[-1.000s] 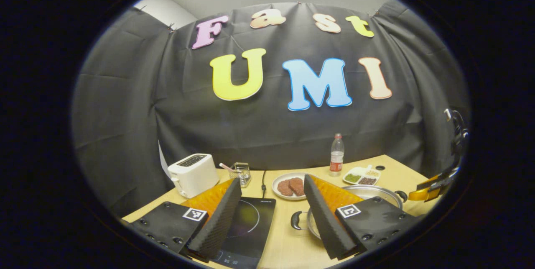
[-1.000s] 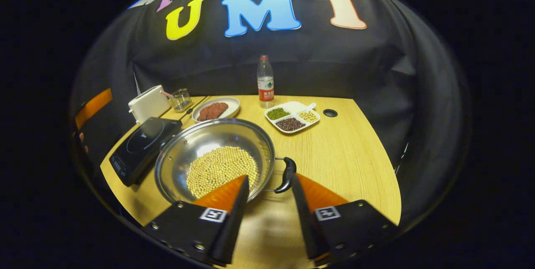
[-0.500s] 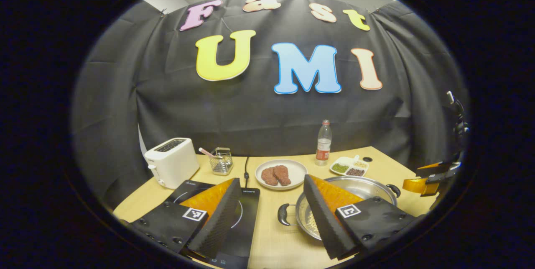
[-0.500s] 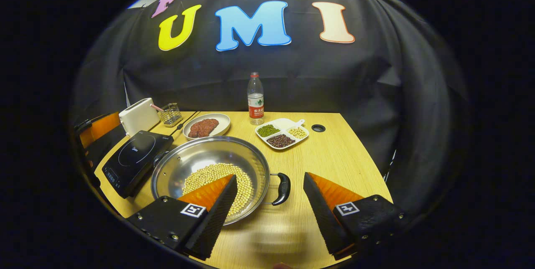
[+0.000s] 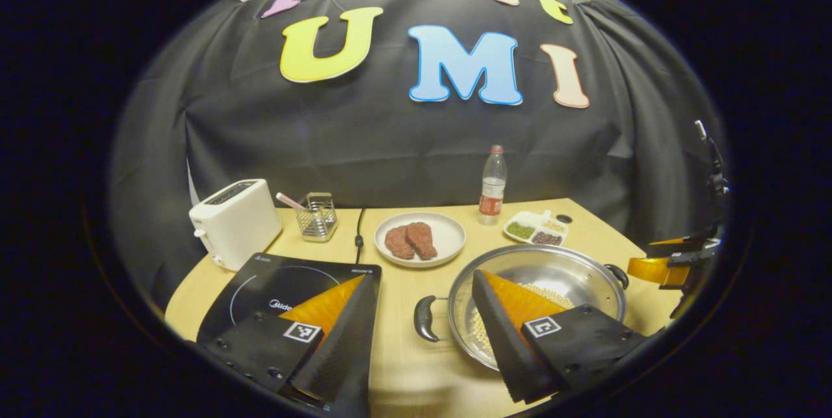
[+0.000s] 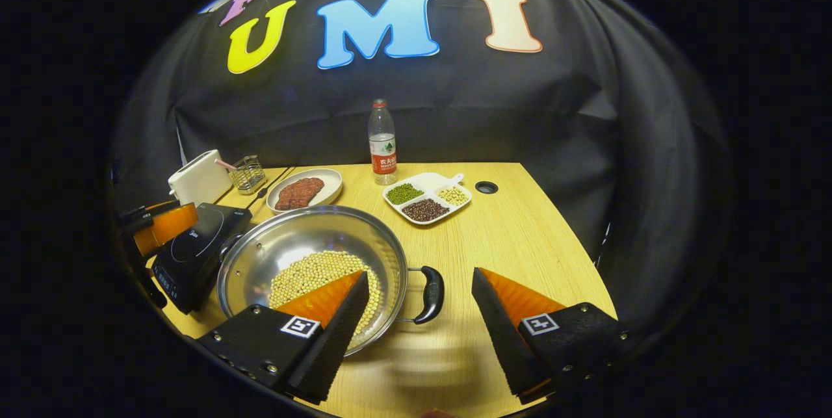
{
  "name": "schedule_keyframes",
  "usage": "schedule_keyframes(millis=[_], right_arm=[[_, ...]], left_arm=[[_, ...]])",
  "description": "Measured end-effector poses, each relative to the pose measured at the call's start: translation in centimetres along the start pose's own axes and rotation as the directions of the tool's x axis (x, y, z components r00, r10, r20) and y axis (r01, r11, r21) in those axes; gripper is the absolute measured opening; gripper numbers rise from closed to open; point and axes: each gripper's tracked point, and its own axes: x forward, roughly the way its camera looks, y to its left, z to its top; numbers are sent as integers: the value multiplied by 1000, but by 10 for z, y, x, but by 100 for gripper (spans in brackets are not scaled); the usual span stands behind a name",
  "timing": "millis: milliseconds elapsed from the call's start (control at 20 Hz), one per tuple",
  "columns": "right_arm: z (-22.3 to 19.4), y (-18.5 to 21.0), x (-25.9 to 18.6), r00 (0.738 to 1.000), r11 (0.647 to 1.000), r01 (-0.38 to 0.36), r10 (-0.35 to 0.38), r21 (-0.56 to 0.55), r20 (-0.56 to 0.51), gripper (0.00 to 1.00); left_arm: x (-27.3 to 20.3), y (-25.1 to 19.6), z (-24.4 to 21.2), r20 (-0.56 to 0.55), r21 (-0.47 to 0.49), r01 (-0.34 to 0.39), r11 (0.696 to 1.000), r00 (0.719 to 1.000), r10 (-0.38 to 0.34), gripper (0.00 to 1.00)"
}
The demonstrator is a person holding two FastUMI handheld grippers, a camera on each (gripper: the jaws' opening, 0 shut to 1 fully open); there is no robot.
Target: First push the handle of the pot to place it horizontally, then grasp the pot with both hands and set it on the induction cooktop.
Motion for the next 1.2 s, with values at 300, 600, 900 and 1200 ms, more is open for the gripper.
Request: schedule_keyframes(millis=[300,600,900,1200], right_arm=[[-8,1,19,999,1000,12,-11,18,-42,97],[-18,4,36,996,1000,8,-5,22,-92,97],[-31,6,48,990,1000,4,-1,19,-140,97],[-40,12,57,984,999,-12,18,32,-178,98]], left_arm=[[27,-3,-21,-70,5,26,1000,997,-25,98],[47,-8,-43,-142,8,57,998,988,-55,98],[61,-12,-66,-211,15,73,997,975,-69,98],[72,-12,-81,-260,10,75,997,963,-70,98]])
